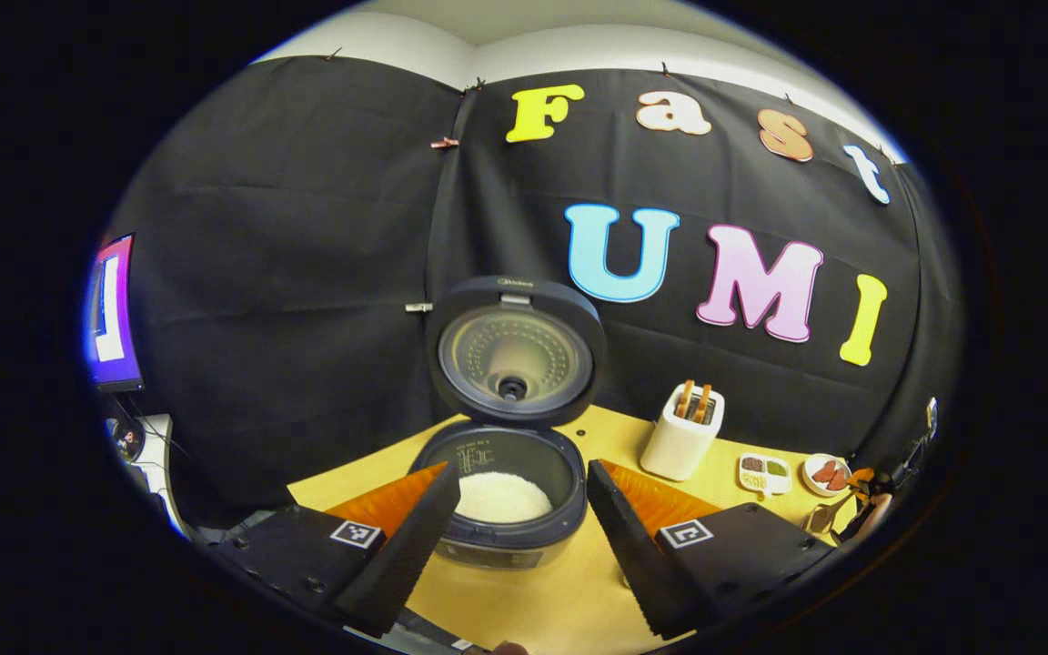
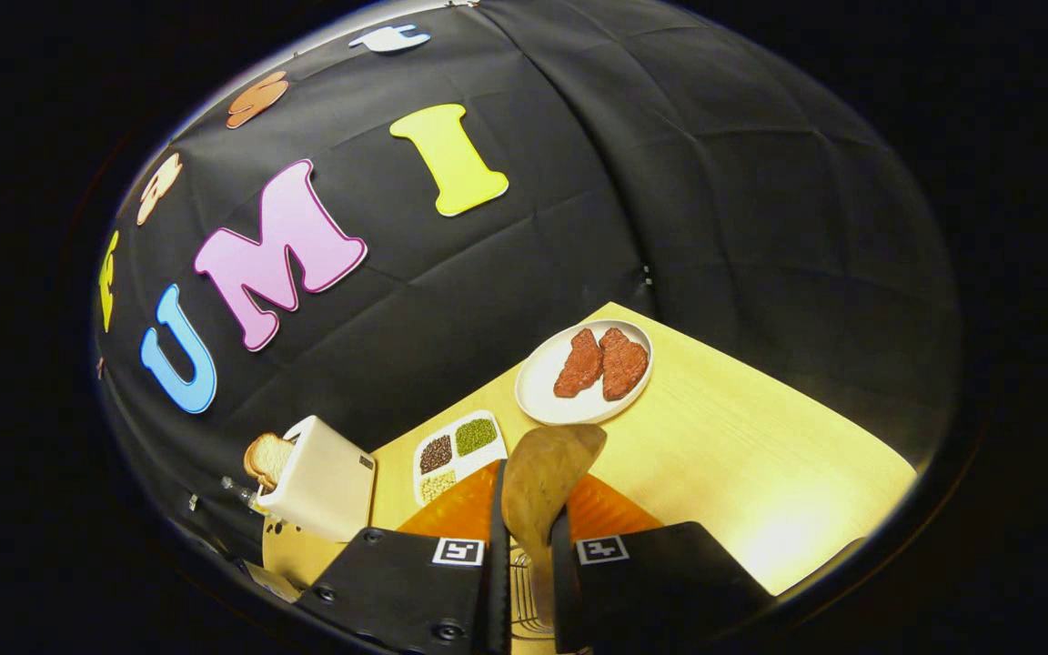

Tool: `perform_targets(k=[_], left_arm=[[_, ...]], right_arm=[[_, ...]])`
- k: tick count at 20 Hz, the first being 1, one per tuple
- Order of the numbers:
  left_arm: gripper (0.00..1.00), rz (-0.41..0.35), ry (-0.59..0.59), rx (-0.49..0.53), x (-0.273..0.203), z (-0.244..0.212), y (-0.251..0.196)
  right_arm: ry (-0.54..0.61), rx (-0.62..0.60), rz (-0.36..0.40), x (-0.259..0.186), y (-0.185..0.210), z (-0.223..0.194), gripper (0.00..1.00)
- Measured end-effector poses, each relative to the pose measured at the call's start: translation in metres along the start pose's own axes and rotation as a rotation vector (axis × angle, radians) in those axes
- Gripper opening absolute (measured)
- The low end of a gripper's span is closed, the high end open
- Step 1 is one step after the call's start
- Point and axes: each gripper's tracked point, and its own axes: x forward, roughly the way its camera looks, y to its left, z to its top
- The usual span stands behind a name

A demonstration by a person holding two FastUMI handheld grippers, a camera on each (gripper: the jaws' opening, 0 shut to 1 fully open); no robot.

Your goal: Close the left gripper, press the button to open the rice cooker; take a wooden spoon from the chopstick holder with the right hand, scoop a spoonful of rice and pour it into the rice cooker, then put the wooden spoon back into the chopstick holder.

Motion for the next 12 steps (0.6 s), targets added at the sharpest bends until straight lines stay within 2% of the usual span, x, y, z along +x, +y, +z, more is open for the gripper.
perform_targets(k=[1, 2, 4, 6, 7, 8, 10, 12], left_arm=[[0.95, 0.0, -0.018, -0.002, 0.003, 0.009, 0.004], [0.96, -0.001, -0.036, -0.003, 0.006, 0.018, 0.009], [0.95, -0.009, -0.075, 0.003, 0.013, 0.038, 0.015], [0.95, -0.029, -0.116, 0.031, 0.02, 0.058, 0.017], [0.95, -0.038, -0.145, 0.056, 0.025, 0.07, 0.018], [0.95, -0.05, -0.178, 0.088, 0.029, 0.083, 0.017], [0.95, -0.074, -0.244, 0.143, 0.036, 0.106, 0.012], [0.95, -0.102, -0.299, 0.165, 0.043, 0.121, 0.007]], right_arm=[[0.005, 0.003, -0.006, 0.0, -0.003, -0.004, 0.17], [-0.004, 0.019, 0.001, -0.002, -0.001, -0.001, 0.23], [-0.013, 0.051, -0.013, -0.007, -0.003, -0.001, 0.24], [-0.031, 0.068, -0.017, -0.016, -0.001, 0.005, 0.34], [-0.041, 0.062, -0.014, -0.023, 0.0, 0.008, 0.44], [-0.052, 0.047, -0.011, -0.031, 0.002, 0.011, 0.62], [-0.066, -0.008, -0.018, -0.049, -0.002, 0.014, 0.9], [-0.097, -0.045, -0.024, -0.07, -0.004, 0.022, 0.98]])
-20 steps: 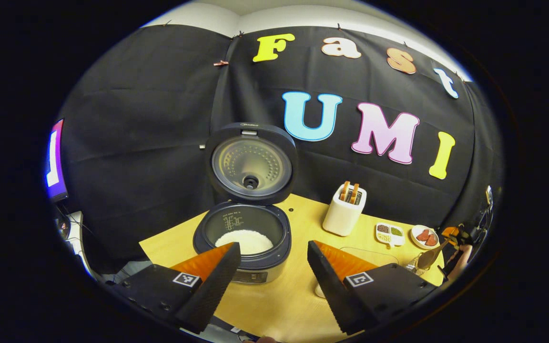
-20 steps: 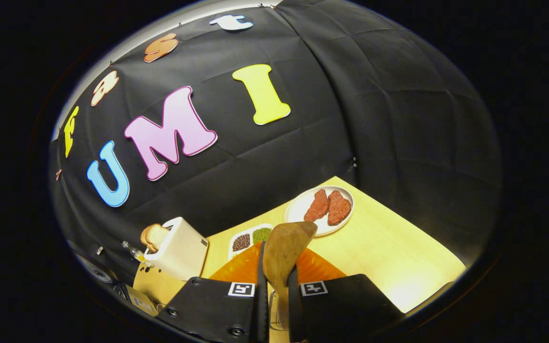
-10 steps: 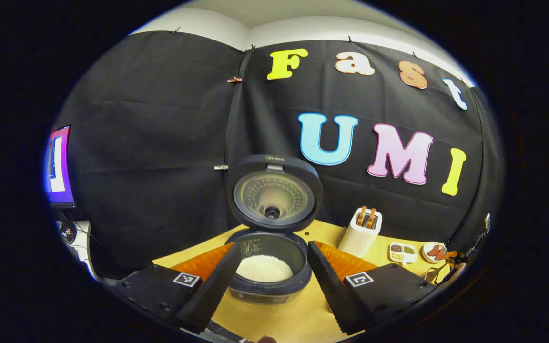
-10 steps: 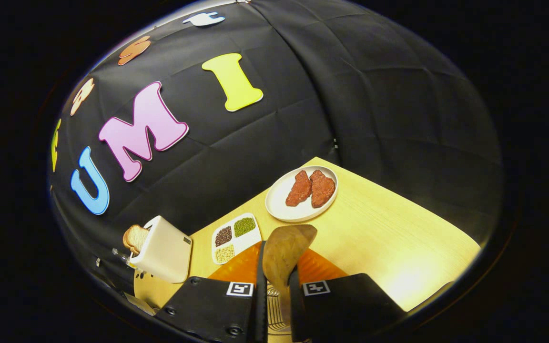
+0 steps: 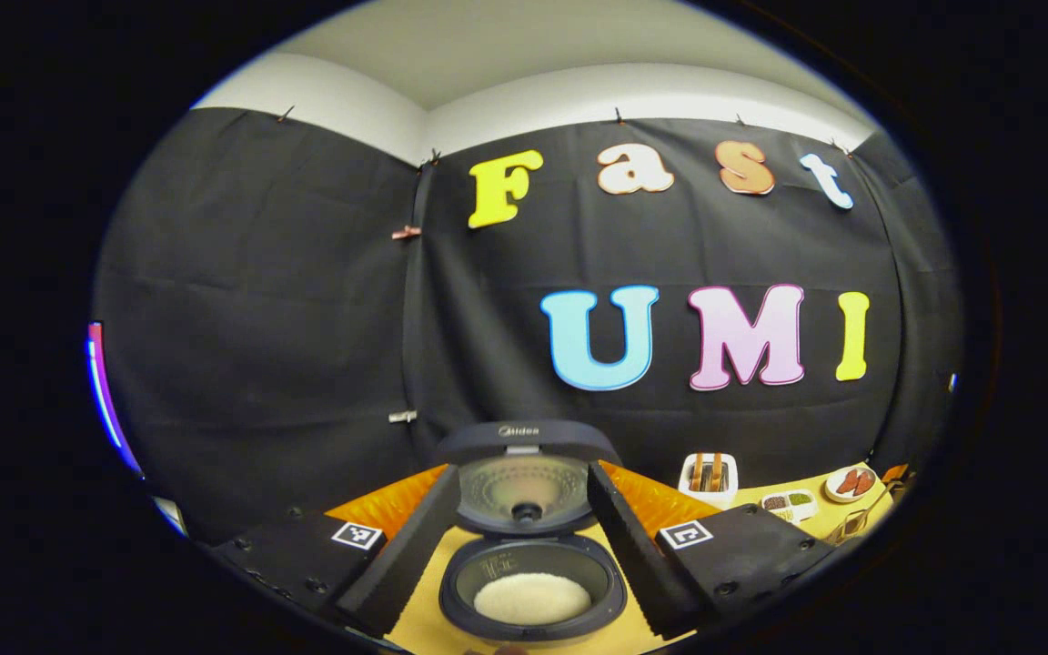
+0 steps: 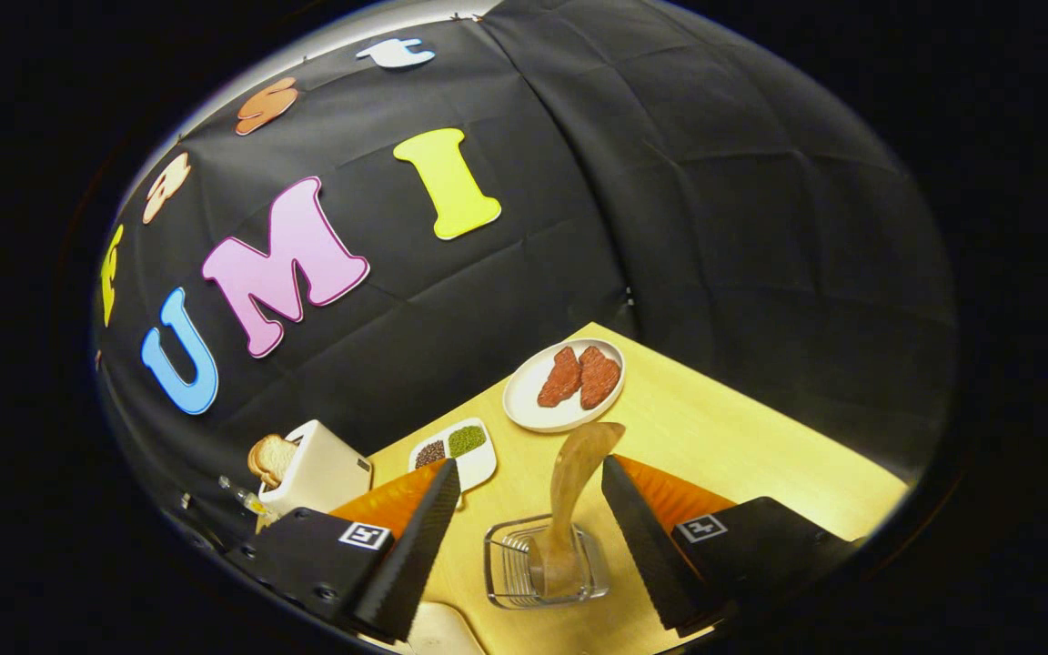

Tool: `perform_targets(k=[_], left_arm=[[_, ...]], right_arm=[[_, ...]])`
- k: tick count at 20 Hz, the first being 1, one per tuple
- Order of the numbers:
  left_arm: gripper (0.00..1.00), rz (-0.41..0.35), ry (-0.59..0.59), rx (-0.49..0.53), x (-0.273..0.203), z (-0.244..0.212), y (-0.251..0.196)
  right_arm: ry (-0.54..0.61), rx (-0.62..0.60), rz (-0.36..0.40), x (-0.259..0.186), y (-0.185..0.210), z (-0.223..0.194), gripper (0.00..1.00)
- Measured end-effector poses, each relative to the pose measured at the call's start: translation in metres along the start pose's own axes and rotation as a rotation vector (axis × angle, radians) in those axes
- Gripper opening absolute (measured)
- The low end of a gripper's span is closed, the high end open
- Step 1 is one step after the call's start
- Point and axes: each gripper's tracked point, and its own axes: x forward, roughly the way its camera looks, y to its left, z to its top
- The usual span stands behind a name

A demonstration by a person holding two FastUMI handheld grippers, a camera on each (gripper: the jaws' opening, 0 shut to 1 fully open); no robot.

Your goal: Close the left gripper, press the button to open the rice cooker; take a wooden spoon from the chopstick holder with the right hand, scoop a spoonful of rice and pour it into the rice cooker, then put the wooden spoon back into the chopstick holder.

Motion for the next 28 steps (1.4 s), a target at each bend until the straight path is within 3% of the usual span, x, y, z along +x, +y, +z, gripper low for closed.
perform_targets(k=[5, 9, 16, 21, 26, 28], left_arm=[[0.93, -0.065, -0.097, 0.026, 0.037, 0.02, -0.002], [0.93, -0.072, -0.119, -0.033, 0.082, 0.015, 0.009], [0.93, -0.104, -0.13, 0.001, 0.146, 0.006, 0.013], [0.92, -0.113, -0.068, -0.005, 0.165, -0.01, 0.009], [0.96, -0.106, 0.036, 0.053, 0.157, -0.023, 0.008], [0.96, -0.098, 0.088, 0.026, 0.144, -0.028, 0.006]], right_arm=[[-0.085, -0.117, -0.006, -0.052, -0.003, 0.024, 0.99], [-0.17, -0.171, -0.012, -0.093, 0.007, 0.043, 0.98], [-0.204, -0.235, 0.019, -0.16, 0.028, 0.036, 0.98], [-0.214, -0.272, 0.013, -0.176, 0.03, 0.034, 0.98], [-0.234, -0.274, 0.071, -0.17, 0.048, 0.044, 0.98], [-0.215, -0.265, 0.096, -0.167, 0.053, 0.038, 0.98]])
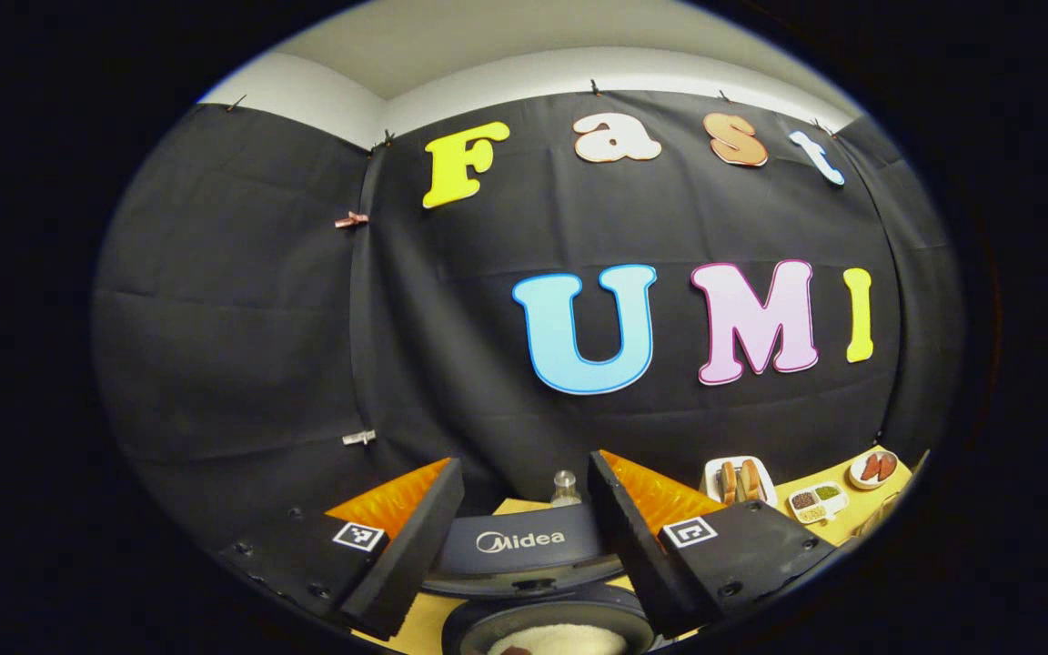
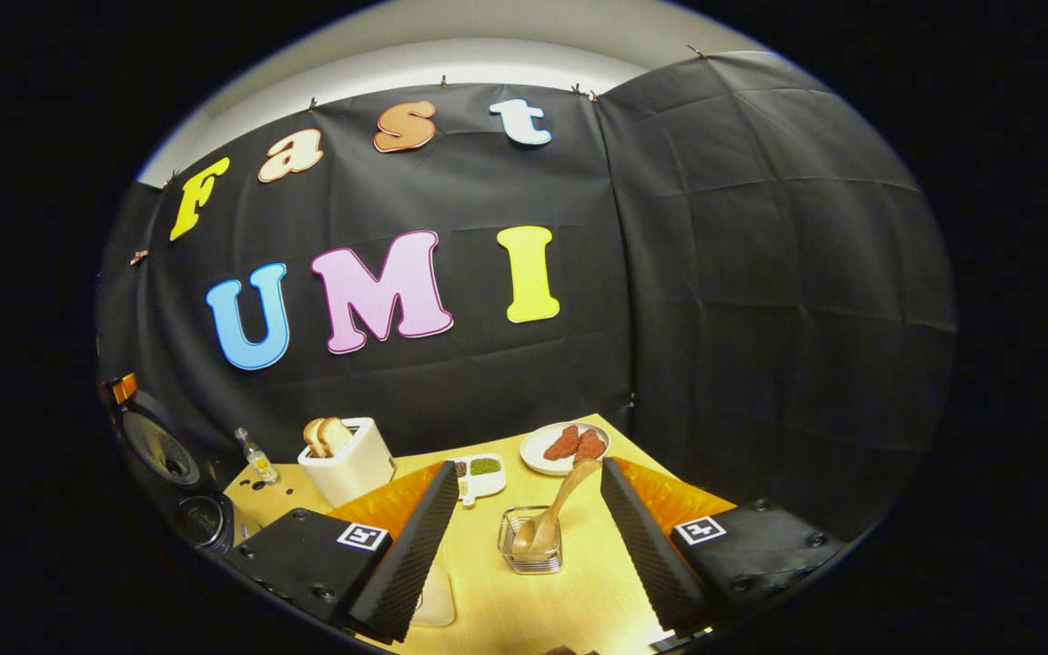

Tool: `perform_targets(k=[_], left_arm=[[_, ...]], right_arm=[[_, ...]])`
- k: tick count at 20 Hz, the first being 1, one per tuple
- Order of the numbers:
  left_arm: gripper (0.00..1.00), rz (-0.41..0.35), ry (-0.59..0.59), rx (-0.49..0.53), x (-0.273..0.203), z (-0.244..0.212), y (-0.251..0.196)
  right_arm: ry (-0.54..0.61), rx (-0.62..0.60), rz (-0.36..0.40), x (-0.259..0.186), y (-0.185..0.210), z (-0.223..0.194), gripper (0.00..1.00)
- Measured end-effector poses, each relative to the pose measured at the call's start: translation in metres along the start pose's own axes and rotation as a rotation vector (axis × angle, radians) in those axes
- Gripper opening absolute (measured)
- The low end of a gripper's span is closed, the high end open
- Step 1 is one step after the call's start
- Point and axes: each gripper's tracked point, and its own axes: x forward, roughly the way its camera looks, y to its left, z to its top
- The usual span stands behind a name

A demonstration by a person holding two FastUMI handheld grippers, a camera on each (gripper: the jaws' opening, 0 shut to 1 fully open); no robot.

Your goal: Close the left gripper, press the button to open the rice cooker; take a wooden spoon from the chopstick holder with the right hand, scoop a spoonful of rice and pour it into the rice cooker, then put the wooden spoon back into the chopstick holder.

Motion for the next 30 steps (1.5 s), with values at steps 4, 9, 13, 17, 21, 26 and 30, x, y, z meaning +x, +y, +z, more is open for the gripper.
perform_targets(k=[4, 9, 13, 17, 21, 26, 30], left_arm=[[0.97, 0.009, 0.165, -0.05, -0.043, -0.03, -0.009], [0.98, 0.008, 0.331, -0.074, -0.094, -0.082, -0.024], [0.99, -0.005, 0.427, -0.09, -0.12, -0.132, -0.035], [0.99, -0.022, 0.479, -0.077, -0.134, -0.171, -0.041], [0.99, -0.021, 0.525, -0.069, -0.141, -0.201, -0.045], [0.99, -0.015, 0.533, -0.062, -0.144, -0.213, -0.046], [0.99, -0.01, 0.524, -0.064, -0.143, -0.215, -0.047]], right_arm=[[0.029, -0.019, 0.055, 0.008, 0.011, -0.013, 0.98], [0.05, -0.021, 0.109, 0.015, 0.022, -0.021, 0.98], [0.104, -0.024, 0.136, 0.017, 0.028, -0.039, 0.98], [0.123, -0.054, 0.16, 0.017, 0.035, -0.046, 0.98], [0.136, -0.073, 0.172, 0.018, 0.037, -0.05, 0.99], [0.162, -0.071, 0.172, 0.02, 0.032, -0.056, 0.99], [0.177, -0.066, 0.171, 0.021, 0.027, -0.061, 0.98]])
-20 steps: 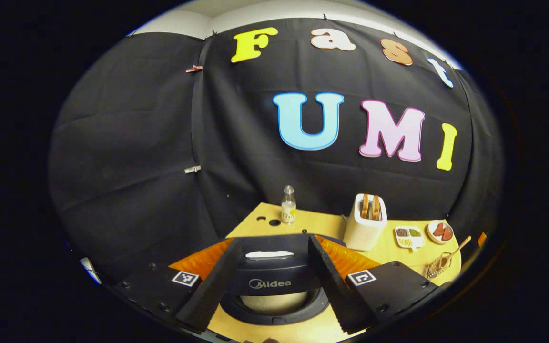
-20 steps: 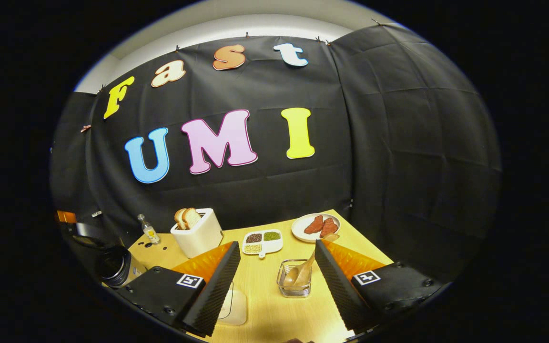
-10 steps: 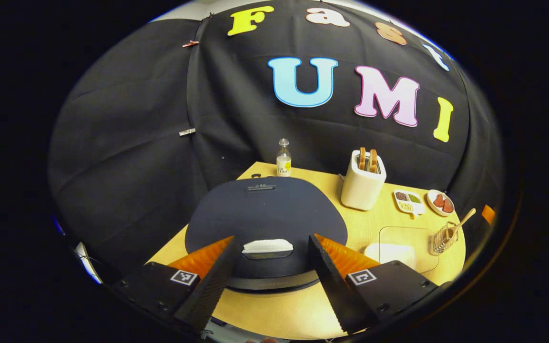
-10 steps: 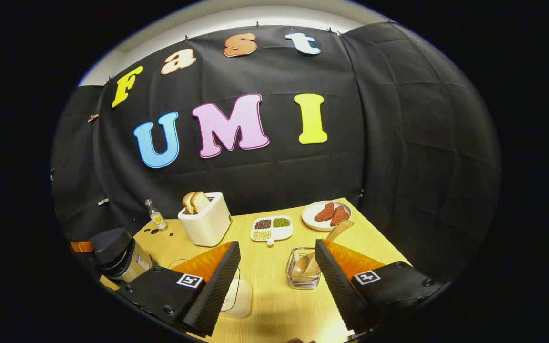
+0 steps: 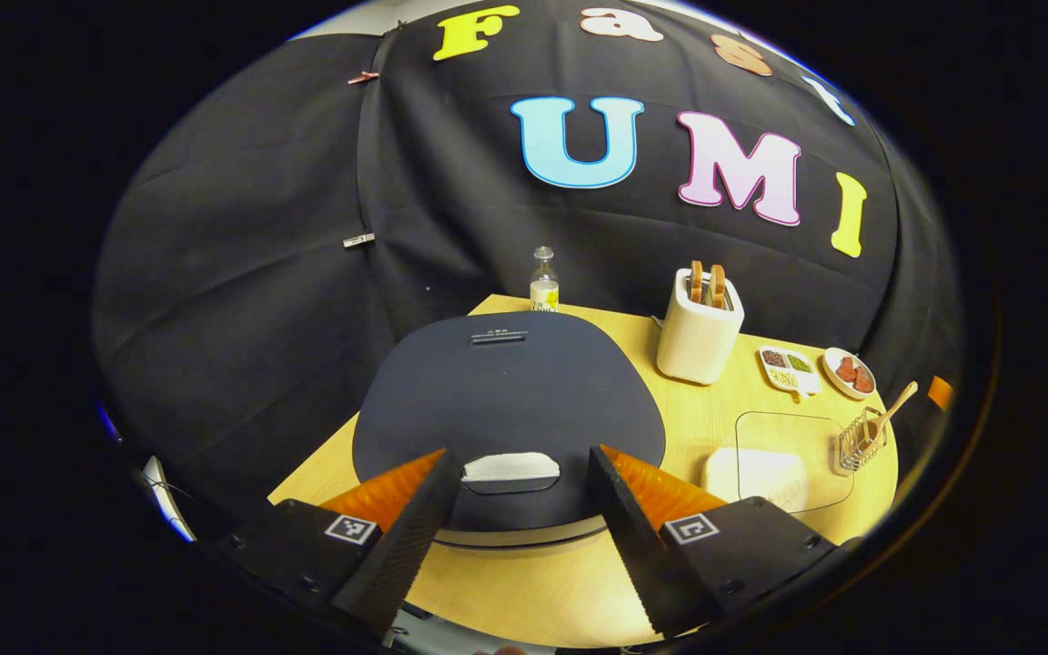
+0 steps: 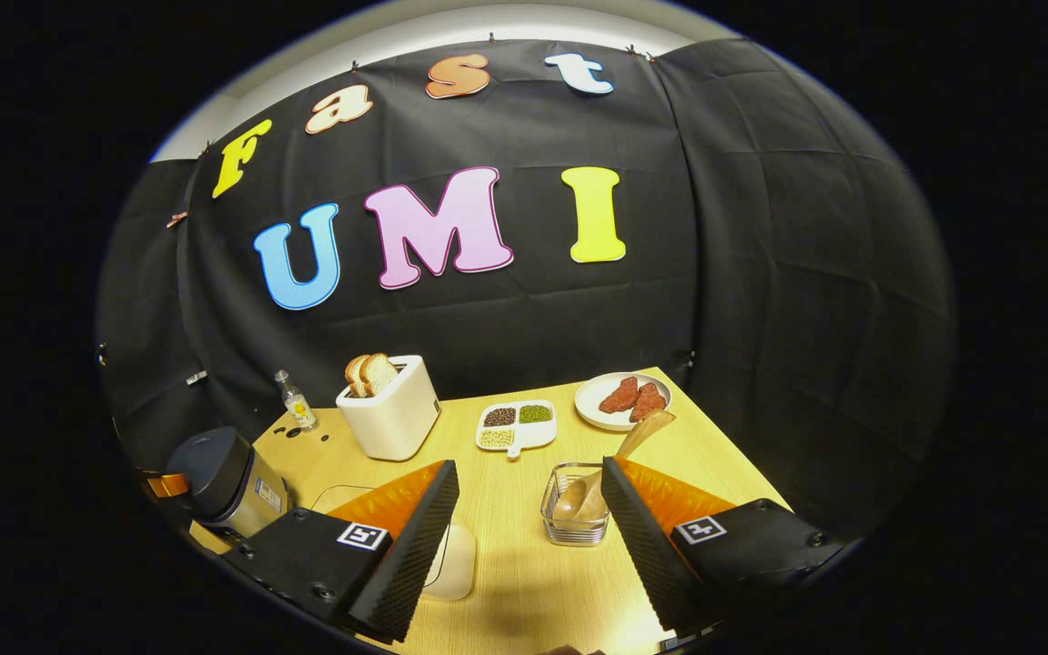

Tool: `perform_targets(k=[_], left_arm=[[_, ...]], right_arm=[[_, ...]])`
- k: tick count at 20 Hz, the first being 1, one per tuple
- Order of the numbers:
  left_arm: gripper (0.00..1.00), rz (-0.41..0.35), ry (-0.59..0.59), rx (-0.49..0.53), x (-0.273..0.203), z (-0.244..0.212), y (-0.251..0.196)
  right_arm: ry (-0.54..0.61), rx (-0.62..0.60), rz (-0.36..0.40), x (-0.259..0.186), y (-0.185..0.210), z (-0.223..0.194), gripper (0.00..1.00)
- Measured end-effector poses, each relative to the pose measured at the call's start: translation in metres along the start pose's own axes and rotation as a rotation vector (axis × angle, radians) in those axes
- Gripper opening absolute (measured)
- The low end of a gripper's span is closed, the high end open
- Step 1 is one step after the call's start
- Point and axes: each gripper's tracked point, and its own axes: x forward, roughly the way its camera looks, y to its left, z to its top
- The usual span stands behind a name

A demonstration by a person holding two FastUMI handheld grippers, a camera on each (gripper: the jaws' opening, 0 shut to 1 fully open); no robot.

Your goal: Close the left gripper, press the button to open the rice cooker; take a wooden spoon from the chopstick holder with the right hand, scoop a spoonful of rice and pour it into the rice cooker, then put the wooden spoon back into the chopstick holder.

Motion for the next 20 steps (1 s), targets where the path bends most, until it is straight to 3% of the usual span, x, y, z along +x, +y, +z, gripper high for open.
perform_targets(k=[11, 16, 20], left_arm=[[0.99, 0.02, -0.053, 0.009, -0.003, -0.002, -0.002], [0.95, -0.019, -0.262, 0.006, -0.055, 0.046, -0.046], [0.94, -0.102, -0.433, 0.018, -0.103, 0.092, -0.086]], right_arm=[[0.013, 0.01, 0.042, -0.003, -0.016, -0.006, 0.99], [-0.04, -0.022, 0.084, -0.011, -0.017, 0.014, 0.98], [-0.144, -0.064, 0.133, -0.03, -0.008, 0.05, 0.98]])
